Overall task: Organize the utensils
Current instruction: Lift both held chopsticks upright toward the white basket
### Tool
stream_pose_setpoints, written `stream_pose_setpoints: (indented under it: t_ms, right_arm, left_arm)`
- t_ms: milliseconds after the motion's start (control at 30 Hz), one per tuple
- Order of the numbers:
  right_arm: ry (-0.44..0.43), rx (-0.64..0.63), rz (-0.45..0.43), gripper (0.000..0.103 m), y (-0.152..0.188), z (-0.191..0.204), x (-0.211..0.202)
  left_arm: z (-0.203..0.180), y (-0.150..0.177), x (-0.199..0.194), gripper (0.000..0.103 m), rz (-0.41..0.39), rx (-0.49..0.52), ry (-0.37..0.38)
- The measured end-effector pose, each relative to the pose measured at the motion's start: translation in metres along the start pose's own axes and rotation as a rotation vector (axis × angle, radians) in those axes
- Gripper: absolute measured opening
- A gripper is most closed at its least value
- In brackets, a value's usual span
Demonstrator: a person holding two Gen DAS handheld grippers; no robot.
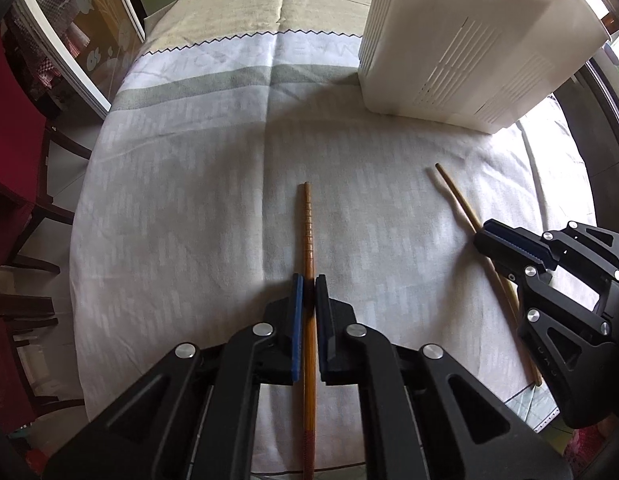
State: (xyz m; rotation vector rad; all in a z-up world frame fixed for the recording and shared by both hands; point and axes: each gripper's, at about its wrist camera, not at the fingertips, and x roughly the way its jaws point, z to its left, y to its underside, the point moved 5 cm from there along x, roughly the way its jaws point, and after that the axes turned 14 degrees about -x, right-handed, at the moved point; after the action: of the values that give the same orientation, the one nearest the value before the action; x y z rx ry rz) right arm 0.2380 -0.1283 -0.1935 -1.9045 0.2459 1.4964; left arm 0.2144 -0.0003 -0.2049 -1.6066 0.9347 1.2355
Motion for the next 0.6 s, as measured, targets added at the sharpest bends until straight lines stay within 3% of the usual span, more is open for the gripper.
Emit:
stream_pose_setpoints:
  t_ms: [167,367,600]
  right_arm:
    - [-0.009,0.041,-0.117,0.007,0.002,-0.012,-0.043]
    - [0.026,0.051,-0.269,0.007,0.007,-0.019,-0.116]
    - [0.048,0.052,-0.359,0.007,0.025,-0.018,-0.167]
  left_arm:
    - [0.009,-0.004,-0.016,0.006,-0.027,0.007,0.032]
    - [0.004,-0.007,-0.064,0.006,-0.129,0.056,0.091]
    - [-0.006,0.003,-0.103,0.006,-0.195,0.107,0.125]
